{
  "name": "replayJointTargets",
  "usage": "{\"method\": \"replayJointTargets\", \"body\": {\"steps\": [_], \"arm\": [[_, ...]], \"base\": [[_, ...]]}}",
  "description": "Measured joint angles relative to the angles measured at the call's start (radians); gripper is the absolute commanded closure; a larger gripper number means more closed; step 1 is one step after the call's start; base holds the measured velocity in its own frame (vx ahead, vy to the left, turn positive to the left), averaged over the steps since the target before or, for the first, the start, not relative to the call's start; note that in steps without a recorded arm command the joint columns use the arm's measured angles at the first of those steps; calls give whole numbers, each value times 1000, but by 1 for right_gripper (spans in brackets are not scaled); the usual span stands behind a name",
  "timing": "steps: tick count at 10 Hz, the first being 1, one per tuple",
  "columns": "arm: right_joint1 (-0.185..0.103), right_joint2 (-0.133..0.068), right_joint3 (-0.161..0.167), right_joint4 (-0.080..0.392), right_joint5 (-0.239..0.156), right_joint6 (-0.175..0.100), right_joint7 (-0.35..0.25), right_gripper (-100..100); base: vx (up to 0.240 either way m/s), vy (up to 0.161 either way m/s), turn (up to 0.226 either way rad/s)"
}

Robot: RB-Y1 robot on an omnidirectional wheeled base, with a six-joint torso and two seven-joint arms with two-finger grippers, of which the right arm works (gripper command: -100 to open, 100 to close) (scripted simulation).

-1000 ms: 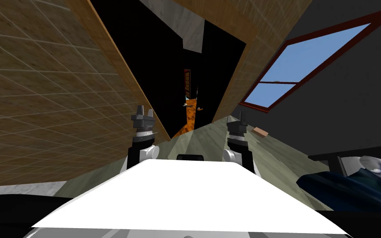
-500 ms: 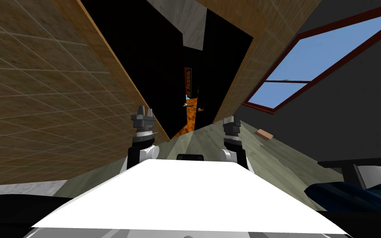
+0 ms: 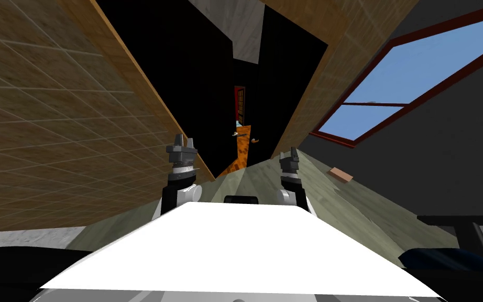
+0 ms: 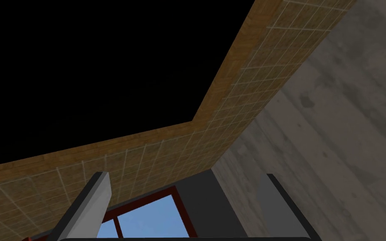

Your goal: Push the door open

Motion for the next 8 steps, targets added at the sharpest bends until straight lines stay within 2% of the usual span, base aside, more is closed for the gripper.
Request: {"method": "replayJointTargets", "body": {"steps": [8], "arm": [[-47,-11,38,190,14,-54,-1,-100]], "base": [[94,-62,64]]}}
